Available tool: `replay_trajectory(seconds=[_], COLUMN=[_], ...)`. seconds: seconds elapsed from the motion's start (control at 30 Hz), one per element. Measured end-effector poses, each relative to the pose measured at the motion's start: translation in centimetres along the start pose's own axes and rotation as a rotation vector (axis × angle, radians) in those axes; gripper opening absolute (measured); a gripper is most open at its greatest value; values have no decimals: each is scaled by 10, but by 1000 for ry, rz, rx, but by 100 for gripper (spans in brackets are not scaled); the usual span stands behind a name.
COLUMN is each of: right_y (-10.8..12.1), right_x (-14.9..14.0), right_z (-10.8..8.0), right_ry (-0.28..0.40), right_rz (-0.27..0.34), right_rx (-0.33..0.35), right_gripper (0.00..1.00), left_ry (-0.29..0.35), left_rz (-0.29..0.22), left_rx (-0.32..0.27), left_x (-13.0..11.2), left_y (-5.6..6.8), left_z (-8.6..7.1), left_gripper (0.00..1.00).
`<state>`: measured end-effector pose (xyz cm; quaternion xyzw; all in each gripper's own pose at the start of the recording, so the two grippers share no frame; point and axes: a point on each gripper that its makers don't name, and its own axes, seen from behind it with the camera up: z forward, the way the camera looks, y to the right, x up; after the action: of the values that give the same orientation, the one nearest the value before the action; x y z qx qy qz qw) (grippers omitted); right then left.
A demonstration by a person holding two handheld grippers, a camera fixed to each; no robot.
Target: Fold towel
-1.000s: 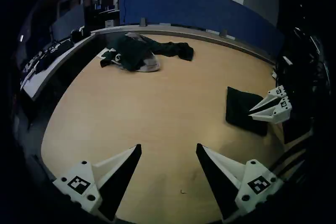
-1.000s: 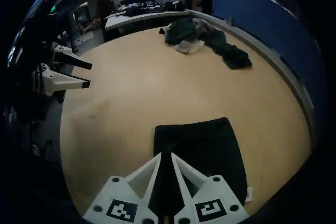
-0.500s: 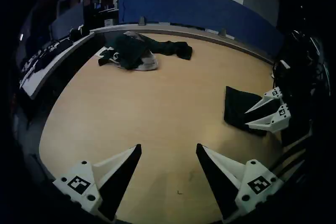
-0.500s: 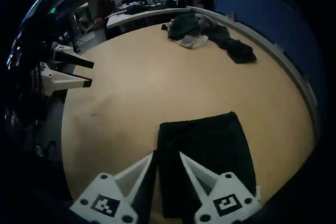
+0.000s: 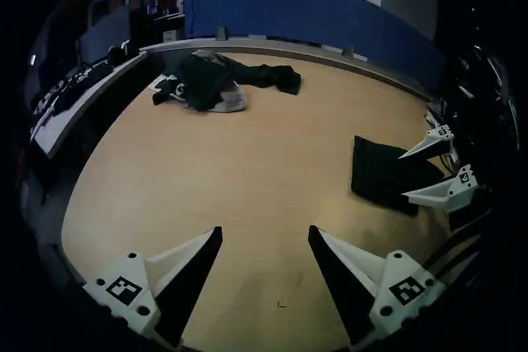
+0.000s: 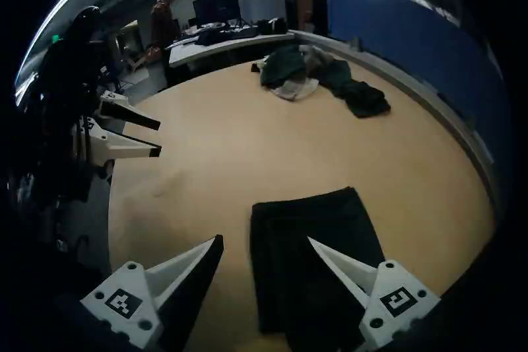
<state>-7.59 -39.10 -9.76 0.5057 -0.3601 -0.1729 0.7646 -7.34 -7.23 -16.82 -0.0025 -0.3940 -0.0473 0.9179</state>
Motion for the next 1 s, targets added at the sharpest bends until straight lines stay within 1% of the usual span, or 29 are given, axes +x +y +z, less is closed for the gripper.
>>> replay_trajectory(seconds=[0.17, 0.3, 0.5, 0.77, 0.9, 1.0], right_y=[9, 17, 26, 33, 34, 34], right_x=[8, 7, -9, -32, -41, -48], right_z=[-14, -27, -45, -65, -73, -76], right_ry=[38, 57, 52, 48, 43, 34], right_rz=[28, 37, 50, 88, 97, 89], right_rx=[-34, -64, -108, -154, -166, -172], right_gripper=[92, 92, 92, 92, 92, 91], left_ry=[-1, -1, 0, 0, 0, -1], left_rz=[4, 9, 13, 22, 25, 26], left_rx=[-3, -6, -9, -11, -13, -15], left_x=[1, 1, 3, 5, 6, 7], left_y=[4, 7, 10, 14, 16, 17], left_z=[1, 1, 2, 4, 5, 6], left_gripper=[97, 97, 97, 97, 97, 97])
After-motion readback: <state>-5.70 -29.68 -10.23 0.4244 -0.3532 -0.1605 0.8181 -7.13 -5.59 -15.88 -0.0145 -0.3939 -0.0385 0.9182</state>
